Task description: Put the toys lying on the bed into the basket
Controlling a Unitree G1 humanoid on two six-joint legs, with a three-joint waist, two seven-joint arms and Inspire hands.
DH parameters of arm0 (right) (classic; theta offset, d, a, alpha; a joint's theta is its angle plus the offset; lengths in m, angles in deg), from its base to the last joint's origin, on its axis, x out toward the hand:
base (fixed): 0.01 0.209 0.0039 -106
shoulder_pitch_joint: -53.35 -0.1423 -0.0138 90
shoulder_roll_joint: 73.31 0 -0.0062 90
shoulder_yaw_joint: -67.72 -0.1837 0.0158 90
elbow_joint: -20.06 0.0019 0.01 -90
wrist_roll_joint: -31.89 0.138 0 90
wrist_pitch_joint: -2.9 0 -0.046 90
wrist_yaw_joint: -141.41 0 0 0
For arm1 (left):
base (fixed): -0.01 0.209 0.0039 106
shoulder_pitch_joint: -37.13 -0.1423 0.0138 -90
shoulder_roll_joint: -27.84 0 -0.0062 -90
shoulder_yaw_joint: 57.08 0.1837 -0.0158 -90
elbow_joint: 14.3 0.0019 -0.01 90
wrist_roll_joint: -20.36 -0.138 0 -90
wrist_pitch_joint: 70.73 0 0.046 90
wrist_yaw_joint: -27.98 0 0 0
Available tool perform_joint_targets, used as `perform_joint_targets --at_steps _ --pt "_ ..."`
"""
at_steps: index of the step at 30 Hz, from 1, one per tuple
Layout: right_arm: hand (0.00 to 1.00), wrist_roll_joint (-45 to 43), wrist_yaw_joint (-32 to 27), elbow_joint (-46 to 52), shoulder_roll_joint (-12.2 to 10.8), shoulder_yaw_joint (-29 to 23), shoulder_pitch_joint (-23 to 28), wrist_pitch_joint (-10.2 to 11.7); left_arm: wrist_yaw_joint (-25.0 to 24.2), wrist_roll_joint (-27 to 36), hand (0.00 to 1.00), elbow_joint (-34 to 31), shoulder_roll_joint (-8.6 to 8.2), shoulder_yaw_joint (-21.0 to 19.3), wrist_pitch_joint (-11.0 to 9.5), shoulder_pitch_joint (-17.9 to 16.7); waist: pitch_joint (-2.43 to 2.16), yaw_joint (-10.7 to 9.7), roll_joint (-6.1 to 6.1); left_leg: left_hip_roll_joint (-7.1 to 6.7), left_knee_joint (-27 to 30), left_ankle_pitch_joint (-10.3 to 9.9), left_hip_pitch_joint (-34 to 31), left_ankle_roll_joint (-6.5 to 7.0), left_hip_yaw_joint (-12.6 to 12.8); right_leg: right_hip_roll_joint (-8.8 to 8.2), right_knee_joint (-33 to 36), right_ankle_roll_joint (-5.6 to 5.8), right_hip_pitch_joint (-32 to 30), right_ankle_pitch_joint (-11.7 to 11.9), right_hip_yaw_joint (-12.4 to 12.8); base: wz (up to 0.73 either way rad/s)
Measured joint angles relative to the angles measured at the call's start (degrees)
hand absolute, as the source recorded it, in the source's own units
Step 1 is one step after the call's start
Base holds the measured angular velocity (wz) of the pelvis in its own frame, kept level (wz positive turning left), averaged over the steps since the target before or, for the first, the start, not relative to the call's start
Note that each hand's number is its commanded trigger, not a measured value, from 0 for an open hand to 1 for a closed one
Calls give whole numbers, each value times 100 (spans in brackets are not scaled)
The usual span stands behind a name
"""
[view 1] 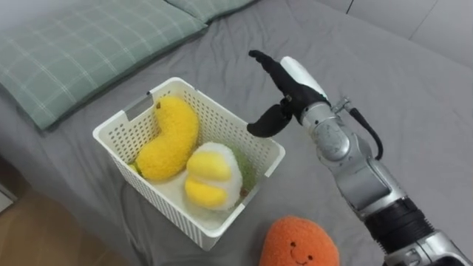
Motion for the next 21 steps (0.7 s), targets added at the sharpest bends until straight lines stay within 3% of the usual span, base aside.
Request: perform_joint_targets --at_steps 4,6,9,12,15,21 --pt "0 678 -170 385 68 -366 390 130 5 147 0 -38 -16 13 -40 -200 4 -236 119 28 0 -10 35 11 142 5 13 0 -19 3 139 -15" --pt "0 1108 -219 585 91 -612 793 295 6 158 0 71 -16 -7 -105 -258 -8 -370 212 52 -40 -12 113 14 248 11 23 -3 -2 5 244 -22" --pt "0 1244 -228 631 94 -762 1262 346 5 153 0 155 -101 -162 -160 -363 -69 -511 308 90 -116 -21 213 26 443 15 56 -6 -27 8 441 -35" --pt "0 1518 -225 805 93 -867 1644 357 6 155 0 149 -164 -193 -228 -380 -39 -726 392 136 -119 -37 199 28 606 33 105 -18 -128 15 612 -29" --pt "0 1907 -188 807 96 -1007 1879 426 11 158 0 150 -178 -215 -321 -358 -45 -984 414 154 -159 -43 217 26 700 59 107 -23 -166 18 702 -16" --pt "0 1908 -64 794 55 -1001 2321 507 96 496 0 125 -196 -39 -456 -207 -48 -1233 397 215 -299 -74 367 17 960 119 101 -32 -190 35 970 -26"
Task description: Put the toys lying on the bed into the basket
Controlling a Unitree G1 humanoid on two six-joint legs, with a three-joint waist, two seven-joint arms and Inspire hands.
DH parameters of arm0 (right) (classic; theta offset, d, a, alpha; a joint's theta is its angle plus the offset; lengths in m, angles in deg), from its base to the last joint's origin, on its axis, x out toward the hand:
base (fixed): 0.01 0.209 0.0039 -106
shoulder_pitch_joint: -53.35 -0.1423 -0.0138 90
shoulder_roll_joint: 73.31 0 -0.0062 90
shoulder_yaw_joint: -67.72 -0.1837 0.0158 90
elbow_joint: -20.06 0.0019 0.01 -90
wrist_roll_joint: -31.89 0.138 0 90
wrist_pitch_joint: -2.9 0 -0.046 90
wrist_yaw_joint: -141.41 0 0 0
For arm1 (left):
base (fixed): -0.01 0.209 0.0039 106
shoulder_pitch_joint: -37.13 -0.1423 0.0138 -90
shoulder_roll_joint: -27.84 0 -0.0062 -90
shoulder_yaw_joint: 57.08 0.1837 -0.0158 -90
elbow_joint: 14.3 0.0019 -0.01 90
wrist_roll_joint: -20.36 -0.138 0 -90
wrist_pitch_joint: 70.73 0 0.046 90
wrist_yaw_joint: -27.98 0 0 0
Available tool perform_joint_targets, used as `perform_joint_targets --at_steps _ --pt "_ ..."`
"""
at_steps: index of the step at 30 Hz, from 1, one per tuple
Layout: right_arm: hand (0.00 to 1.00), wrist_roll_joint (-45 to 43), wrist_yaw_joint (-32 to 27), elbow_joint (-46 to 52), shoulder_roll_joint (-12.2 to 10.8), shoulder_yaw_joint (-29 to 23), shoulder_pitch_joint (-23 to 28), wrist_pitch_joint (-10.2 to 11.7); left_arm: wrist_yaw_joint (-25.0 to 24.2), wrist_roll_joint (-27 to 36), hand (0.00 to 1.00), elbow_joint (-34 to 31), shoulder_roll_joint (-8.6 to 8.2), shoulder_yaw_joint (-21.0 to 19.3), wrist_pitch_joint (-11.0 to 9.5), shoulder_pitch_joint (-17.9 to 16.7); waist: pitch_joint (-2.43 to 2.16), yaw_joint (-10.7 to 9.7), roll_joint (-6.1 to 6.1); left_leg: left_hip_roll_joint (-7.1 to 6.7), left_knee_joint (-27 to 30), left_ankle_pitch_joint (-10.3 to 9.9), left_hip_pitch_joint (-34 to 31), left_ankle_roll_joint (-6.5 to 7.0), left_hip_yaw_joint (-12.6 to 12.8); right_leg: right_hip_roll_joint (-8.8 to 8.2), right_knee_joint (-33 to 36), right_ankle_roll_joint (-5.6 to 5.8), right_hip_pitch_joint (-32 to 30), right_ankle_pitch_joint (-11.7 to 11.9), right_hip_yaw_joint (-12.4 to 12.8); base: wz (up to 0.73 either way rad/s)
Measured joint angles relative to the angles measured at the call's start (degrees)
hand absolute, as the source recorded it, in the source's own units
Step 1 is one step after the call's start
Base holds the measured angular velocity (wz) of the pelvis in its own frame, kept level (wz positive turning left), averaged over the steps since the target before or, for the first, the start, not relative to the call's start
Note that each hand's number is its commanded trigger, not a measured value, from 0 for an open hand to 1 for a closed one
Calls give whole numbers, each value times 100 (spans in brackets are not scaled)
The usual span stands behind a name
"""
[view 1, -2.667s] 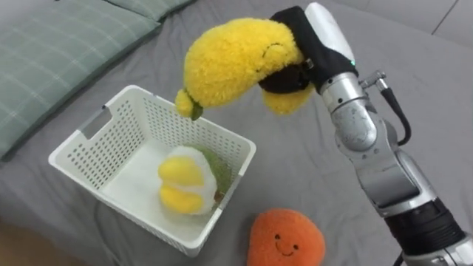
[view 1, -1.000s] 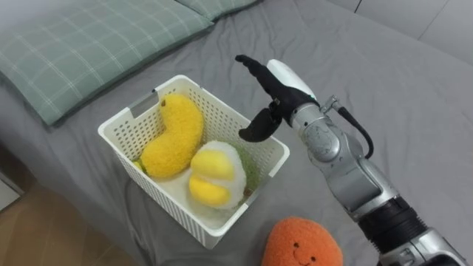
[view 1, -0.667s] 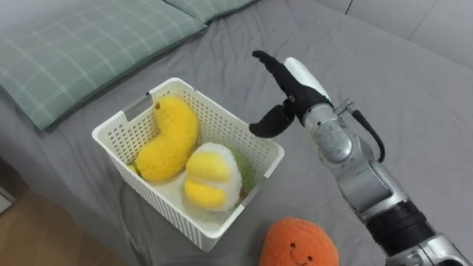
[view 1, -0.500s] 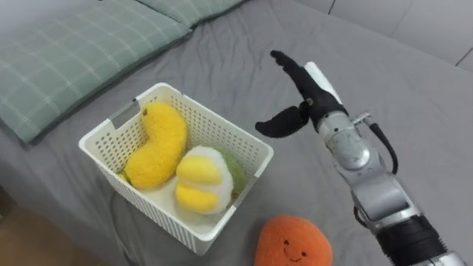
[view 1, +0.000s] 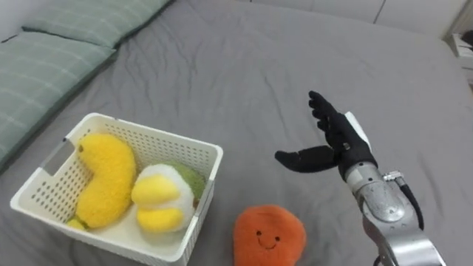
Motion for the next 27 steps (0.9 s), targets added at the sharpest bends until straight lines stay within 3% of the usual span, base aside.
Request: perform_joint_targets --at_steps 5,11,15,24,27 --pt "0 -69 209 -67 1 103 339 -3 -1 -3 0 -28 -5 292 -7 159 3 -77 -10 28 1 -50 10 -10 69 29 -8 1 -24 -1 80 -9" --pt "0 -505 709 -433 -44 624 448 -17 -5 -4 0 -101 -16 515 -6 280 7 -62 -83 37 9 -69 -31 -7 120 43 -15 0 -101 1 117 -7" --pt "0 -1005 1160 -710 -251 666 454 -201 -125 -7 0 -124 -45 517 0 338 5 -33 -89 25 8 -74 -81 -1 67 31 -21 2 -114 1 71 6" --pt "0 -1860 1847 -961 -220 811 461 -407 -219 -1 0 -123 -42 502 39 332 5 14 -107 18 0 -73 -79 -2 9 33 -90 6 -63 3 -5 4" --pt "0 -2239 2029 -1209 -212 758 409 -465 -221 -3 0 -137 -45 481 65 338 13 146 -126 26 -10 -75 -87 -3 59 34 -85 6 -95 4 21 -9"
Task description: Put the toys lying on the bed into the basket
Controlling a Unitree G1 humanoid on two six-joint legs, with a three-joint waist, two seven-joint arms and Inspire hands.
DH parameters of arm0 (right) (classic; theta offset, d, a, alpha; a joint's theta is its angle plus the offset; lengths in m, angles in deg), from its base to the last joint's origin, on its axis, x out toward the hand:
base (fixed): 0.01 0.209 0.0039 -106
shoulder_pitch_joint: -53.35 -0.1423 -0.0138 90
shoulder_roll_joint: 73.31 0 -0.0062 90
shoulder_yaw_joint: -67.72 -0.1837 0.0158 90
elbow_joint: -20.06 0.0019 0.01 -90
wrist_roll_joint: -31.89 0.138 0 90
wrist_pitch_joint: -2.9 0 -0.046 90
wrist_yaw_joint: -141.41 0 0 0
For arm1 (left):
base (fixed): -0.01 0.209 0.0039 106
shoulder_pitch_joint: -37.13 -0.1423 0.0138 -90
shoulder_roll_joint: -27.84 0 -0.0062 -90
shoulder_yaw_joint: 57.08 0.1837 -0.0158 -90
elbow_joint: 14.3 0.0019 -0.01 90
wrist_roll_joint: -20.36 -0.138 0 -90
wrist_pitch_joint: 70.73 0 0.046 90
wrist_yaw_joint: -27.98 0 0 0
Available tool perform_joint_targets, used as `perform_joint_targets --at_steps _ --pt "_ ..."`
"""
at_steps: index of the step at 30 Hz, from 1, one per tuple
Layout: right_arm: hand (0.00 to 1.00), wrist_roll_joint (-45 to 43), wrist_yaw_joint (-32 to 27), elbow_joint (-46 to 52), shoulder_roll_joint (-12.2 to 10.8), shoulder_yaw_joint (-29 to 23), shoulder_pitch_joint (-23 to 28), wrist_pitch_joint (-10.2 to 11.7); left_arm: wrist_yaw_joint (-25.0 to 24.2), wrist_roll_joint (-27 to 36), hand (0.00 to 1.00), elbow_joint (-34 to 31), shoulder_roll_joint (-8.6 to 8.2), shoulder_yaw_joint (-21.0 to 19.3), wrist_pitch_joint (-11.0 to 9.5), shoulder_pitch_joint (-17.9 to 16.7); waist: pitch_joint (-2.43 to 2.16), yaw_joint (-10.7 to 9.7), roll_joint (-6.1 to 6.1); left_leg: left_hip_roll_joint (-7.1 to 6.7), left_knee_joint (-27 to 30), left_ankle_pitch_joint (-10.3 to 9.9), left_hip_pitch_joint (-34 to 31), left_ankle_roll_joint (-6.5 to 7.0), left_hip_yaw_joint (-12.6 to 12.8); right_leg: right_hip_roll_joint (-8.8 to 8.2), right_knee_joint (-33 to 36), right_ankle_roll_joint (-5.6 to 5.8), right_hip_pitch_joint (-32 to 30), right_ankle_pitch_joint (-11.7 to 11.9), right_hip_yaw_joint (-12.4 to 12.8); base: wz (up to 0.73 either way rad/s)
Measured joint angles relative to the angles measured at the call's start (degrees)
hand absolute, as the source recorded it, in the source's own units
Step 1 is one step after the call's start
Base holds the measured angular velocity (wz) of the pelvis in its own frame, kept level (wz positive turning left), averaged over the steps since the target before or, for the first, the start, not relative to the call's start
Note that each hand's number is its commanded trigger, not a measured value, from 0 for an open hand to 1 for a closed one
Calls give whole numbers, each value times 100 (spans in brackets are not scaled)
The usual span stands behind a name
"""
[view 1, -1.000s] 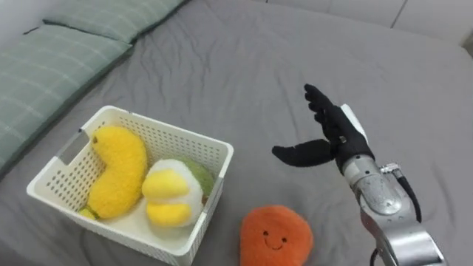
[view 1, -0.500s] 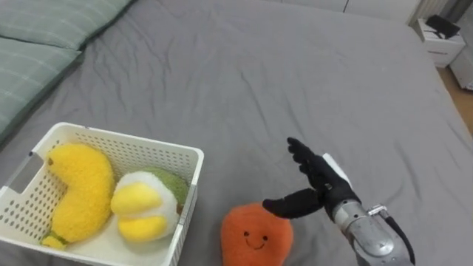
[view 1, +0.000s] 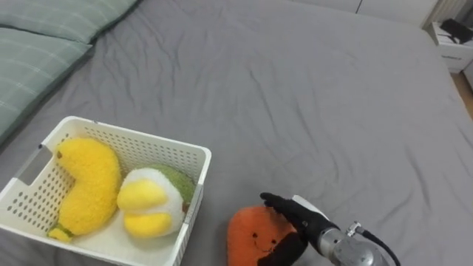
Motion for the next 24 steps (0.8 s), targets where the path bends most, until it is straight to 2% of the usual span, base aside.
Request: perform_joint_targets --at_steps 9,14,15,17,18,20,24 --pt "0 -718 205 -166 -11 63 -214 -291 29 0 0 -35 22 -194 199 -6 31 267 -127 1 28 -15 18 -4 9 15 -4 2 -6 3 46 -3" --pt "0 -1164 15 -167 -44 116 -208 -340 239 3 0 -35 -3 -181 291 -18 68 310 -72 1 24 -16 0 -3 -10 10 -5 4 4 5 12 2" --pt "10 -1224 -53 -171 -43 138 -205 -340 279 6 0 -34 -3 -177 293 -24 80 311 -45 2 17 -16 -3 -3 -8 10 -3 4 2 5 14 0" --pt "75 -1361 -163 -186 -44 168 -181 -338 379 5 0 -34 -6 -160 294 -27 82 305 -2 2 16 -17 -13 -2 -7 9 -2 4 -6 5 13 0" --pt "100 -1405 -243 -213 -44 176 -161 -337 414 -1 0 -34 -7 -152 295 -39 69 308 20 2 16 -17 -16 -2 -10 7 -2 5 -5 4 4 0" --pt "100 -1591 -375 -294 -71 177 -161 -337 495 -26 0 -78 -30 -153 298 -119 51 312 50 -3 24 -17 -26 -1 -36 6 -2 5 -5 4 -11 5" --pt "100 -1881 -802 -446 -188 164 -162 -332 623 -13 0 -295 -179 -196 300 -260 33 308 111 -7 28 -14 -28 -2 -81 4 -4 5 12 4 -49 5"
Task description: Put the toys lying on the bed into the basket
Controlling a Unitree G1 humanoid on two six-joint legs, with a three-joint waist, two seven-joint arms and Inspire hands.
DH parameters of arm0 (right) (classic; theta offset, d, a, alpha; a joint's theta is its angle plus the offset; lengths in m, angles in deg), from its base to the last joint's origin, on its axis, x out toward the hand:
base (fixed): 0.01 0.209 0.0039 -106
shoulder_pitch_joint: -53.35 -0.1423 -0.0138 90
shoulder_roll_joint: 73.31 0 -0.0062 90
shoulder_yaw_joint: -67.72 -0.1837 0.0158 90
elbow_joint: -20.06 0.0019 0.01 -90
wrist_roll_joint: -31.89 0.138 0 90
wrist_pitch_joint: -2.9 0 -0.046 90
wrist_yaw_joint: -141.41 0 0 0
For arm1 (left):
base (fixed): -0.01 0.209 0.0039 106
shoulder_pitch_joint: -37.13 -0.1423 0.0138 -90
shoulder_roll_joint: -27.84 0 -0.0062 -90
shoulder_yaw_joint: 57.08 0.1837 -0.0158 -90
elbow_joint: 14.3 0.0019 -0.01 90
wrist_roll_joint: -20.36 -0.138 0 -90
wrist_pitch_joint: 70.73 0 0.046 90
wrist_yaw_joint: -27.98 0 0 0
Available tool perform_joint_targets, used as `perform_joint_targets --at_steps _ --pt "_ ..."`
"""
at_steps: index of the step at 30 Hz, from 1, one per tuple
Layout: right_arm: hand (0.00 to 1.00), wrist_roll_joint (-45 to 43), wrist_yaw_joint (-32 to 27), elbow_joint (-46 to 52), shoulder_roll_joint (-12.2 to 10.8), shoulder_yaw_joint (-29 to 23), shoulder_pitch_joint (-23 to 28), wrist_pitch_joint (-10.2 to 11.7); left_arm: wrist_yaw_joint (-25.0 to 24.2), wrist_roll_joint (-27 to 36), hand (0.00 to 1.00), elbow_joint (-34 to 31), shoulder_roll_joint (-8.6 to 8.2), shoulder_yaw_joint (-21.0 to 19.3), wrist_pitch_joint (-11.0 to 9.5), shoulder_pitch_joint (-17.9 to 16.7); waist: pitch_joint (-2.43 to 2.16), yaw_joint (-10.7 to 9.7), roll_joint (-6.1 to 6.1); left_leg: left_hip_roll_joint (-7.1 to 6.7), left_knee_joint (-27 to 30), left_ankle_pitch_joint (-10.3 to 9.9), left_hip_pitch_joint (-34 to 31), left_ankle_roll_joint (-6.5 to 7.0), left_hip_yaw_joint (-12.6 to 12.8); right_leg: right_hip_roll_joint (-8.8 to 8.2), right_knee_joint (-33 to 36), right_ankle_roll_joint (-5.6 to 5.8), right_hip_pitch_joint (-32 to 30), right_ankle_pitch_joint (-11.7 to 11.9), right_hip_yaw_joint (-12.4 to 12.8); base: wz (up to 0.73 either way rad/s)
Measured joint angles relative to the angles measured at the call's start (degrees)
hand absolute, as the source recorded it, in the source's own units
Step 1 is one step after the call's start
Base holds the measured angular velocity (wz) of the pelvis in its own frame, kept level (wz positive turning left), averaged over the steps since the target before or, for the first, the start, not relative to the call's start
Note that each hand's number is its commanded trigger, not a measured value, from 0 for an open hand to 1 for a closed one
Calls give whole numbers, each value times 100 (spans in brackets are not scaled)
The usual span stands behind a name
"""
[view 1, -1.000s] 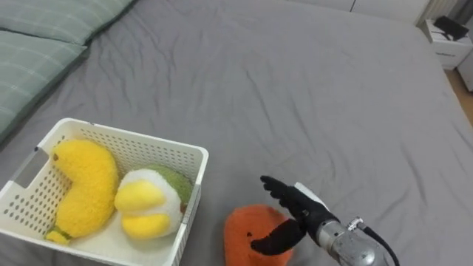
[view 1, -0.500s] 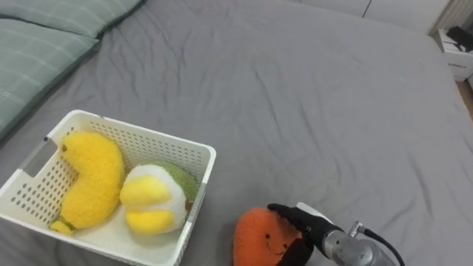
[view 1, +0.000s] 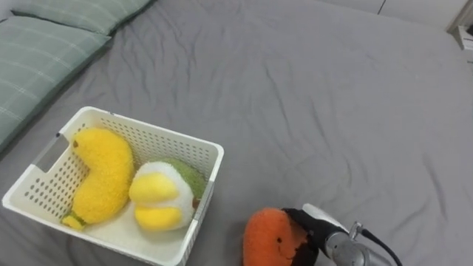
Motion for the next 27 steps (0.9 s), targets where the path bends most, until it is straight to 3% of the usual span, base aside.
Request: perform_joint_targets --at_steps 4,13,22,27 --pt "100 37 -344 -198 -65 -7 -18 5 11 4 0 -76 -58 14 0 -69 -2 4 -7 -2 17 0 5 -1 -33 -3 -3 0 33 0 -46 6" --pt "100 147 -684 -211 -68 -81 -17 26 -43 -14 0 -194 -1 7 -2 -154 7 0 3 -14 56 -2 -26 -2 -75 -18 -23 2 52 -1 -112 2" --pt "100 711 -1162 -211 -49 -213 -18 294 -55 1 0 -238 2 2 -150 -142 -3 -40 -39 -12 67 -2 -57 -1 -73 -18 -23 2 30 -1 -121 0" --pt "100 1249 -1289 13 -58 -594 -23 434 -107 8 0 -104 -3 -30 -236 -121 -12 -162 -90 -5 58 -2 21 0 -26 -22 -8 2 49 -1 -84 -4"
